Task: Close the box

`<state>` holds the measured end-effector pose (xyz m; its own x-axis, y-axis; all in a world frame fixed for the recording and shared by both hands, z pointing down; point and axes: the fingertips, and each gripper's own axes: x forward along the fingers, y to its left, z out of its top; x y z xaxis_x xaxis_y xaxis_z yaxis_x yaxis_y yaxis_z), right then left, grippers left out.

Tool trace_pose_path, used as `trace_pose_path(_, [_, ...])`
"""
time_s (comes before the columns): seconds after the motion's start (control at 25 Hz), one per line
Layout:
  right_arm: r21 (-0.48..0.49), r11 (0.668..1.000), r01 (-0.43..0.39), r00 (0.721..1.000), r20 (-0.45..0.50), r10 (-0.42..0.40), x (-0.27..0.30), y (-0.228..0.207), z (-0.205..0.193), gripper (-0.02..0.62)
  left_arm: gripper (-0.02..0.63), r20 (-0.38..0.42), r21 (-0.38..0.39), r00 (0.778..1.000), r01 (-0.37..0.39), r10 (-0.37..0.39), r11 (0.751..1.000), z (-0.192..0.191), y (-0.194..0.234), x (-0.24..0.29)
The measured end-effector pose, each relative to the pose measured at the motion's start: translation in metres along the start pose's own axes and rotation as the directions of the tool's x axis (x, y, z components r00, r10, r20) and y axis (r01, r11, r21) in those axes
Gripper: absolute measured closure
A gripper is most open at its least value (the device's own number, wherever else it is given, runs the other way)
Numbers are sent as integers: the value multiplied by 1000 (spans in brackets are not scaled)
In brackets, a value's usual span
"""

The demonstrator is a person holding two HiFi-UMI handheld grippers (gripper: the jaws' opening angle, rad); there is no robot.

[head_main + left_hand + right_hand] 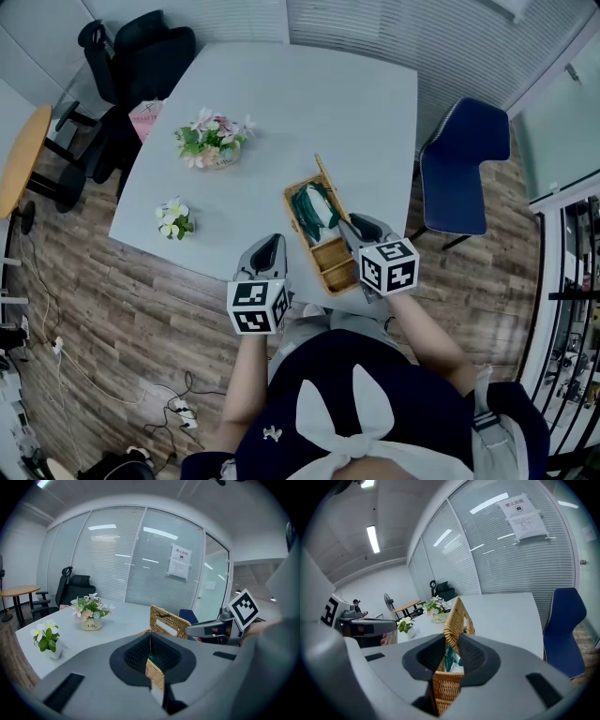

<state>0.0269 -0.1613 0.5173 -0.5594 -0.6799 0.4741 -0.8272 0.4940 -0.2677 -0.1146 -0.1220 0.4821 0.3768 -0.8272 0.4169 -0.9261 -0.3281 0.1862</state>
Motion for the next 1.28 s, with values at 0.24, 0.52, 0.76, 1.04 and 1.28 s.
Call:
trace_pose_path(0.24, [-34,999,-12,1000,-13,11,3,7,-3,499,583,2,-6,1000,-4,4,1000,-1,2,0])
trace_pose_path(0.52, [-77,997,-27,999,-30,25,6,14,-6,494,583,0,-13,1000,-9,9,1000,-4,4,0])
trace_pose_path(0.76, [-119,992,-51,998,-54,45,9,23,-10,489,583,5,-15,1000,-16,16,1000,-2,5,-1])
trace_pose_path(1.04, [-178,982,-58,997,-63,47,15,32,-16,488,583,5,-19,1000,-24,24,1000,-4,8,-3])
trace_pose_path(1.28, [-232,971,-63,996,-83,45,17,37,-20,488,583,4,-21,1000,-27,27,999,-5,9,-4])
